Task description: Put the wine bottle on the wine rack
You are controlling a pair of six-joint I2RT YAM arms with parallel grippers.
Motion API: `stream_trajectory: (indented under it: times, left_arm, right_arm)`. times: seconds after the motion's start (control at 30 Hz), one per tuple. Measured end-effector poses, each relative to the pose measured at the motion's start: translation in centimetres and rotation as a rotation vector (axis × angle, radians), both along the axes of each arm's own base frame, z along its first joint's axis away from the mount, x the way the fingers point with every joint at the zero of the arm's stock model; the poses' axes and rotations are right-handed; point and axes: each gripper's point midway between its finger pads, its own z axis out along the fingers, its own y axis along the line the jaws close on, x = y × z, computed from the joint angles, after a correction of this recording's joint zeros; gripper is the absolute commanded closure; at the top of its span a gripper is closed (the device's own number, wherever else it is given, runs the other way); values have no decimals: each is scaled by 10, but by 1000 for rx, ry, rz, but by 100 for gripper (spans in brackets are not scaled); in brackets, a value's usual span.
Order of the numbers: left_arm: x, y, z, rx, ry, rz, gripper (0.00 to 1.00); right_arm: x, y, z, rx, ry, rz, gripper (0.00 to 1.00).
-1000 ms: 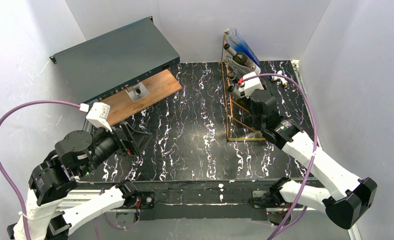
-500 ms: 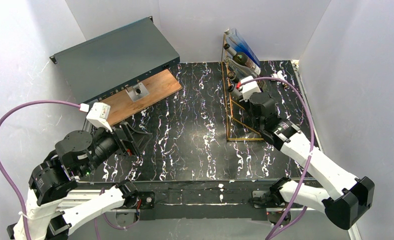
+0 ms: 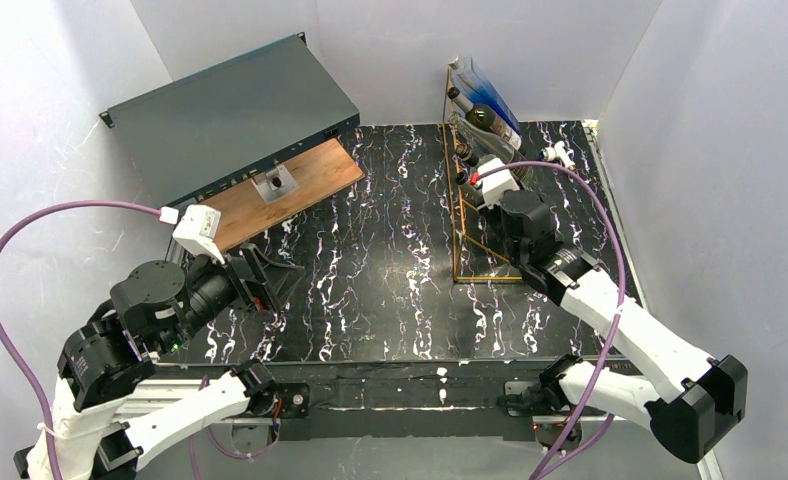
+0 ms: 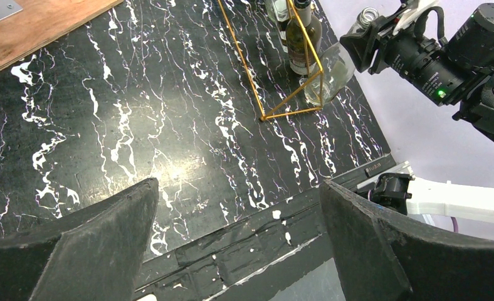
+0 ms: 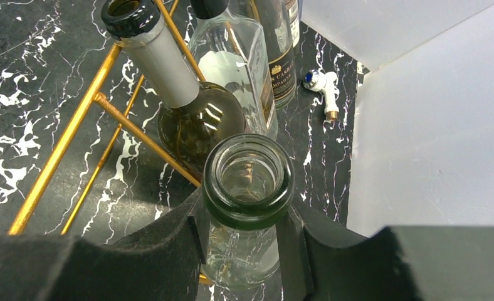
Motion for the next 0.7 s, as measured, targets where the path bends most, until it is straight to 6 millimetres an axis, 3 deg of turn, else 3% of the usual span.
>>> stream_trajectory:
  times: [0.7]
  left_arm:
    - [1,-1,-4,8,9,-1,1]
  right_arm:
    - [-4,20,-11,-24,37,177,99]
